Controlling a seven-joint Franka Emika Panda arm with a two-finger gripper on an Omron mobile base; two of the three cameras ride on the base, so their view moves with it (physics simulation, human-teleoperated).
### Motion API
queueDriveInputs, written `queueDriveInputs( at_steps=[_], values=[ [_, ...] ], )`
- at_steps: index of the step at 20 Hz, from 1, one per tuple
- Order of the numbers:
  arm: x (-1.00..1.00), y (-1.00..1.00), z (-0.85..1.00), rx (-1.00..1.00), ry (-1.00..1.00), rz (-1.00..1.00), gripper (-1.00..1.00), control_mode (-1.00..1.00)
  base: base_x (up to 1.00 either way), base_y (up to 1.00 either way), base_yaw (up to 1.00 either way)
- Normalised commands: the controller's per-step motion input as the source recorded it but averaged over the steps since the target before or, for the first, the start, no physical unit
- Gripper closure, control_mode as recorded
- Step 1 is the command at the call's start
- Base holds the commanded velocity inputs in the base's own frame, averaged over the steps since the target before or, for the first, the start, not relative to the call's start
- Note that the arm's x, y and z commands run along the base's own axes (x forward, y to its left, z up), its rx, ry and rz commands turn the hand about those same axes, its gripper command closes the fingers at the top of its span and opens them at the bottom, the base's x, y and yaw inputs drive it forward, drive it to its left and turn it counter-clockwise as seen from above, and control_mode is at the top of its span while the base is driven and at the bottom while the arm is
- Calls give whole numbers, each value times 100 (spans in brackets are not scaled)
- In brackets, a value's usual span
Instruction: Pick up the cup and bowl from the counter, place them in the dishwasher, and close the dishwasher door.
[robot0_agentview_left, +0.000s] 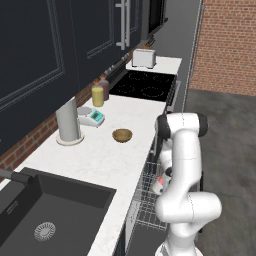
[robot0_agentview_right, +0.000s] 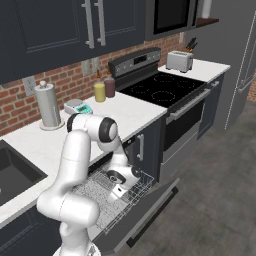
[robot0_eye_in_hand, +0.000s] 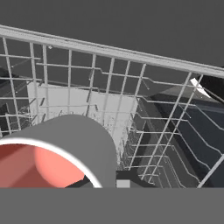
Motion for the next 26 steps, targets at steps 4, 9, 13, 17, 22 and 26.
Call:
queueDriveInputs(
  at_steps=[4,9,13,17,22,26],
  values=[
    [22,0,-28,0,0,0,100,-100,0,0,0],
    [21,0,-29,0,0,0,100,-100,0,0,0],
    [25,0,-31,0,0,0,100,-100,0,0,0],
    [25,0,-29,0,-1,0,100,-100,0,0,0],
    [25,0,-28,0,-4,0,-100,-100,0,0,0],
    [24,0,-29,0,-6,0,-100,-100,0,0,0]
  ],
)
